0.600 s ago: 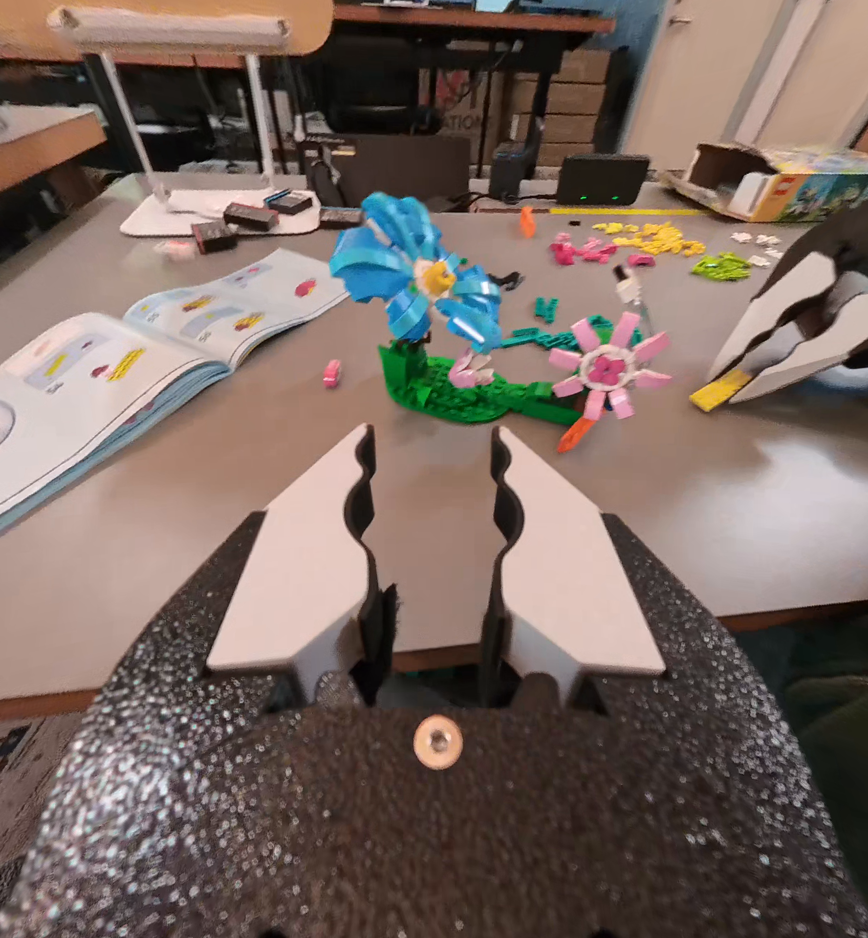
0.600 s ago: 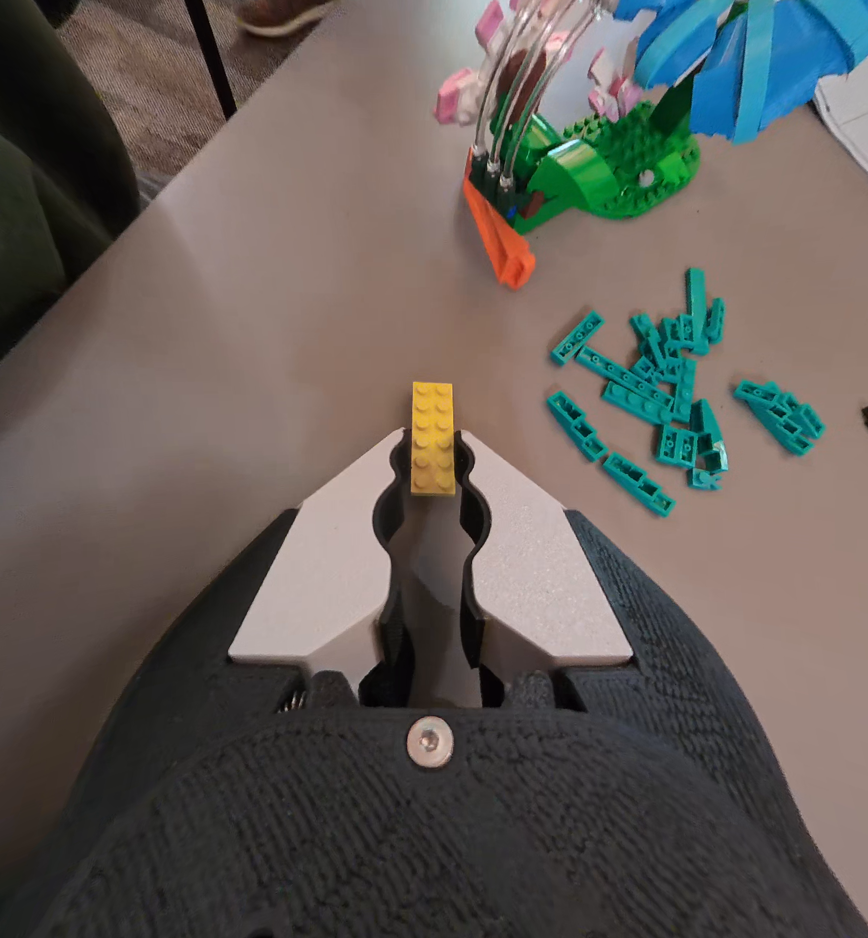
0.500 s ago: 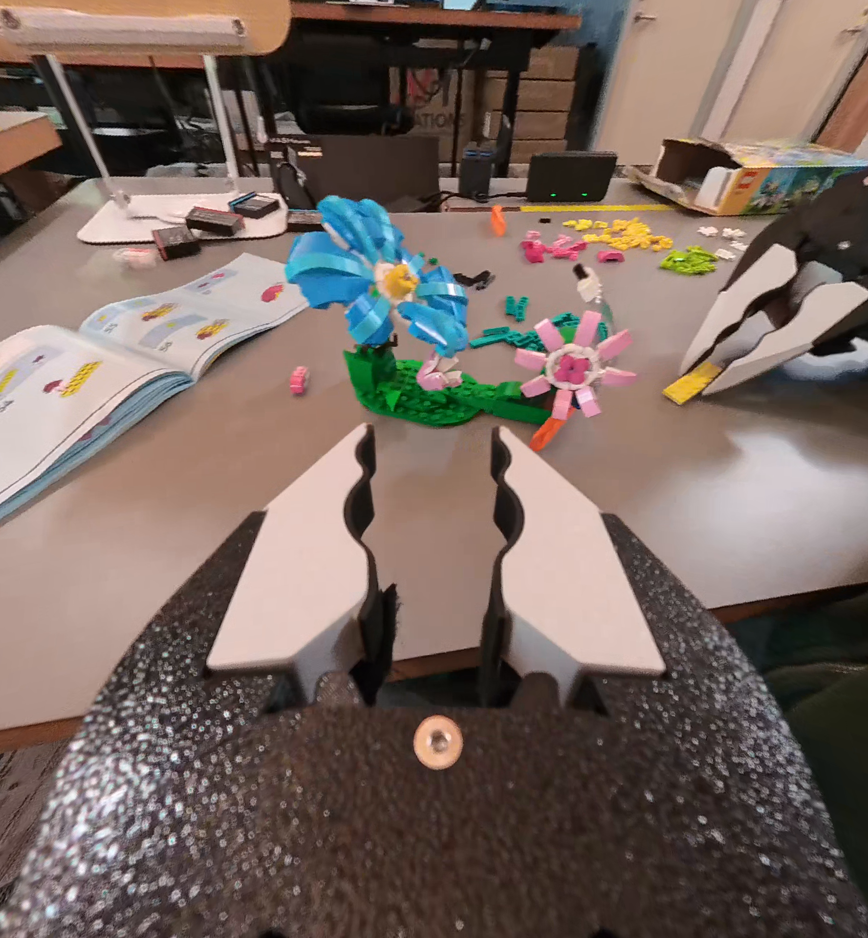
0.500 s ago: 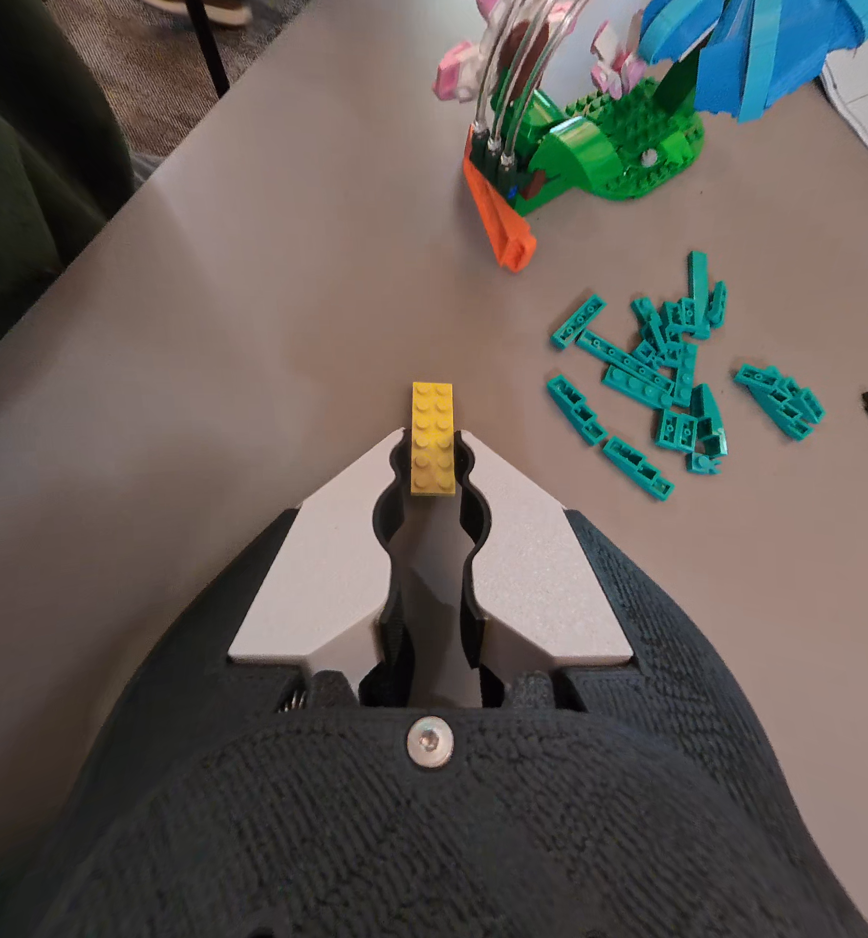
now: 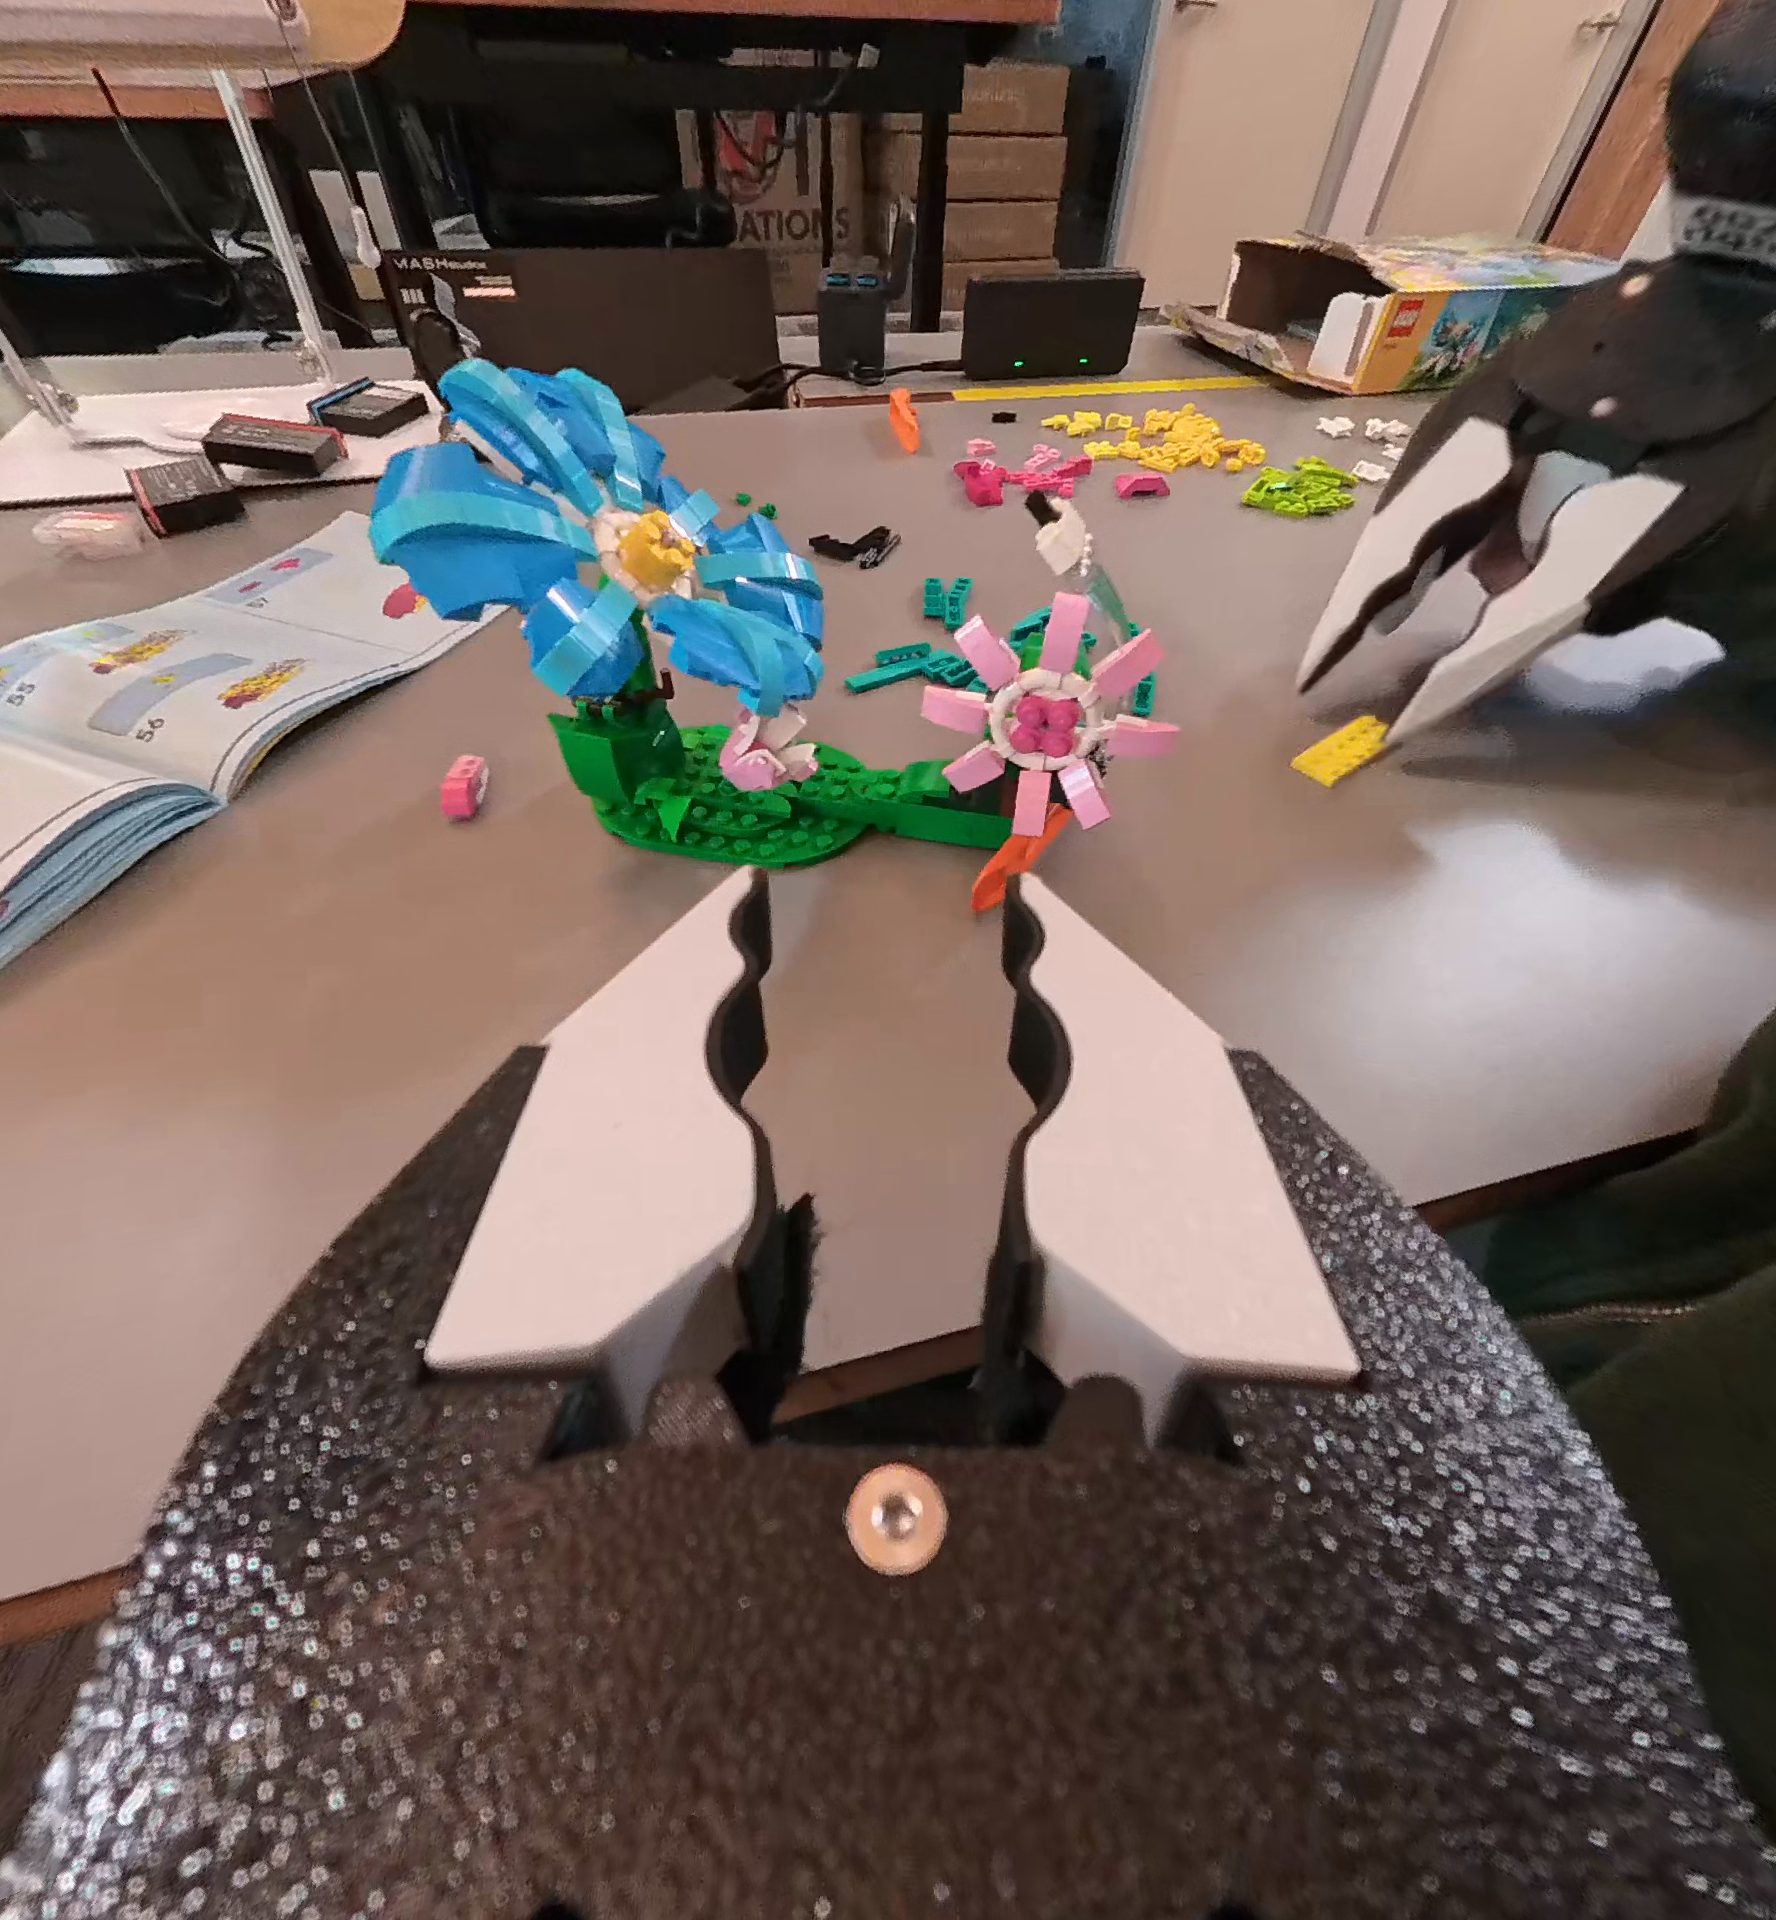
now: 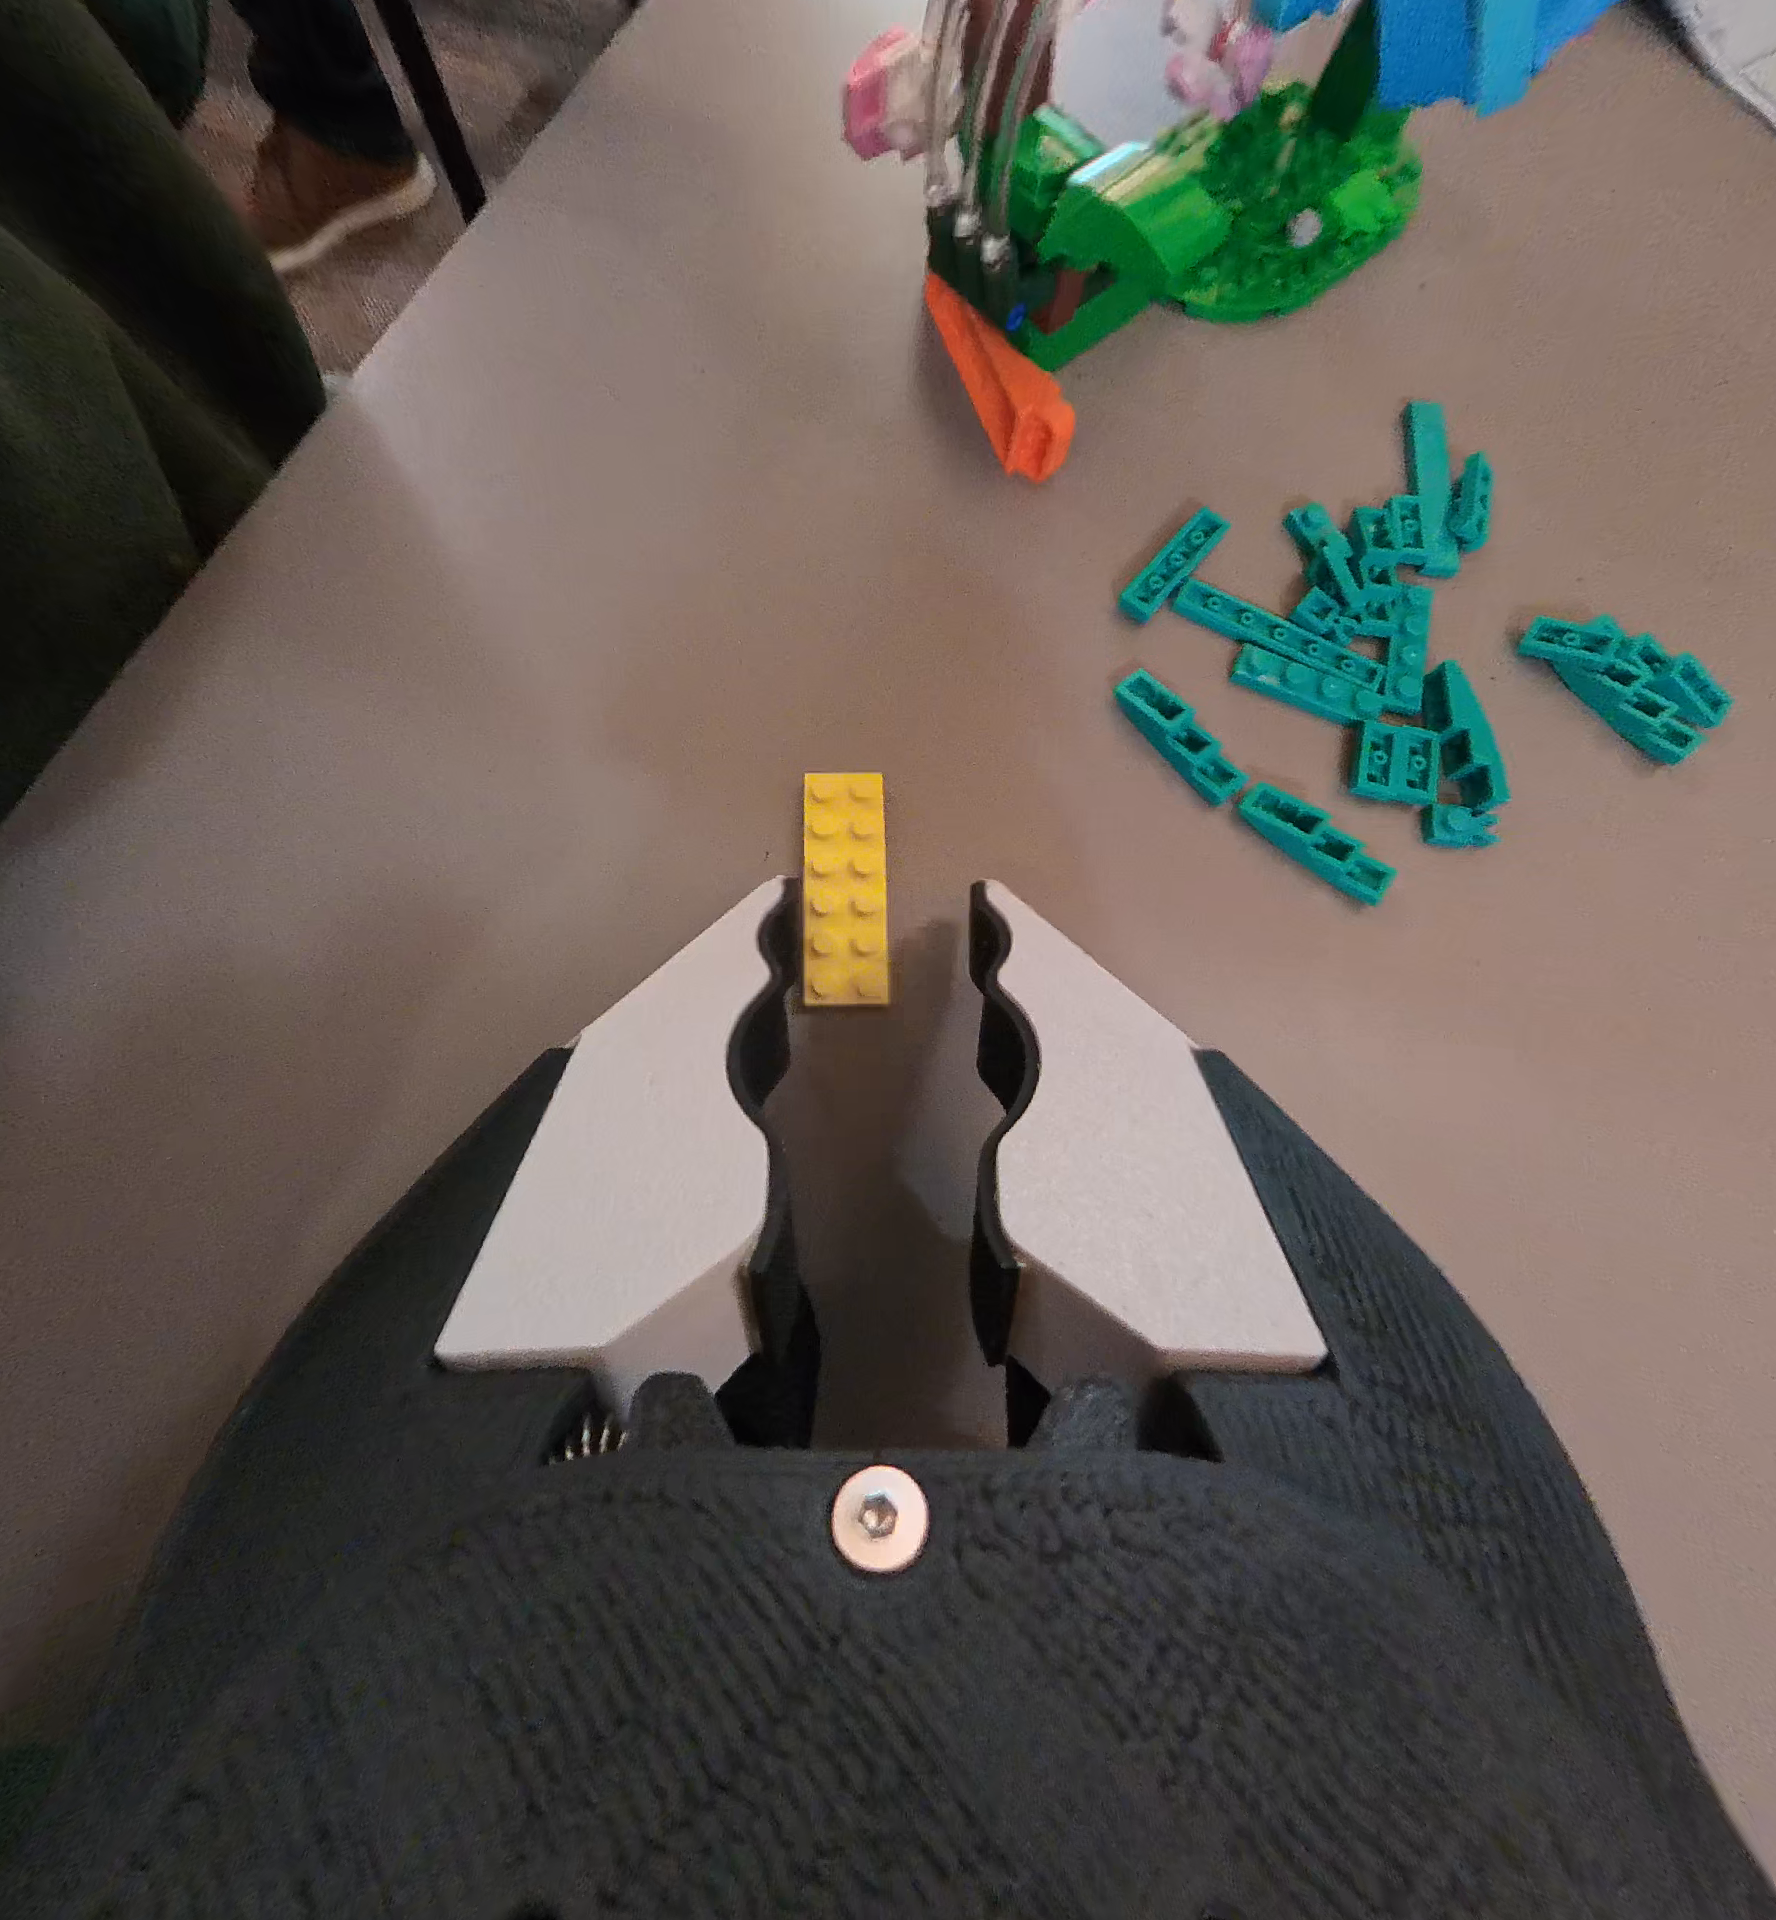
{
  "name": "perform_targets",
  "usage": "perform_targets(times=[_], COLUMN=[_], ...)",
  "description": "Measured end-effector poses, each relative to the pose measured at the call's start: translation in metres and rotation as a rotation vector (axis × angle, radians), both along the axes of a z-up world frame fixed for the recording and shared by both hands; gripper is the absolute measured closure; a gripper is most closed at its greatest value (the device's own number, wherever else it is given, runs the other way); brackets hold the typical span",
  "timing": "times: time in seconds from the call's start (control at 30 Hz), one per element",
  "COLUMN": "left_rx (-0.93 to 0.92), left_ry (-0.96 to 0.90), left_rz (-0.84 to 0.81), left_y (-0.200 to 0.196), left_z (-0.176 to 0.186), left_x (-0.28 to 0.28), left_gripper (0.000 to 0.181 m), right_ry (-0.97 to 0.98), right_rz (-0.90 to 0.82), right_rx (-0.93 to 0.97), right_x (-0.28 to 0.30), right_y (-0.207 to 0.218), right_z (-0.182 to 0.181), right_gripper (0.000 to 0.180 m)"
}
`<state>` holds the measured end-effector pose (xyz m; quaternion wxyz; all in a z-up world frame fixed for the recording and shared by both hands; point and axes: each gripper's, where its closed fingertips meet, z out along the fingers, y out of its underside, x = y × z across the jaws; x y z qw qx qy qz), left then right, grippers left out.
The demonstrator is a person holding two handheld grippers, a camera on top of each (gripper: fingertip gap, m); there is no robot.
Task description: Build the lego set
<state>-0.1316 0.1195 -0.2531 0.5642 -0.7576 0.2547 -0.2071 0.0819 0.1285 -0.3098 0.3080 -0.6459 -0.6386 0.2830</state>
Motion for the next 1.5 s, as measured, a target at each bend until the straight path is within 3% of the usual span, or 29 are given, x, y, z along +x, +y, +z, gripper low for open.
perform_targets(times=[0.1,0.2,0.33,0.43,0.73,1.17,1.5], left_rx=[0.01,0.018,0.021,0.013,0.006,-0.023,-0.042], left_ry=[-0.003,-0.01,-0.01,-0.001,0.001,-0.019,-0.016], left_rz=[0.013,0.023,0.028,0.026,0.028,0.02,0.003], left_y=[0.001,0.002,0.003,0.003,0.004,0.006,0.005], left_z=[0.003,0.007,0.006,0.003,0.002,-0.002,-0.007], left_x=[-0.004,-0.008,-0.009,-0.007,-0.008,-0.009,-0.005], left_gripper=[0.138,0.138,0.138,0.138,0.138,0.137,0.137], right_ry=[0.092,0.123,0.098,0.065,-0.001,0.023,-0.027], right_rz=[-0.118,-0.351,-0.646,-0.746,-0.832,-0.825,-0.815], right_rx=[-0.023,0.016,0.05,0.005,-0.024,-0.009,0.138], right_x=[0.014,0.042,0.079,0.087,0.09,0.094,0.092], right_y=[0.021,0.071,0.139,0.17,0.209,0.218,0.216], right_z=[0.016,0.022,0.018,0.007,-0.007,-0.007,-0.004], right_gripper=[0.146,0.146,0.152,0.153,0.149,0.148,0.153])
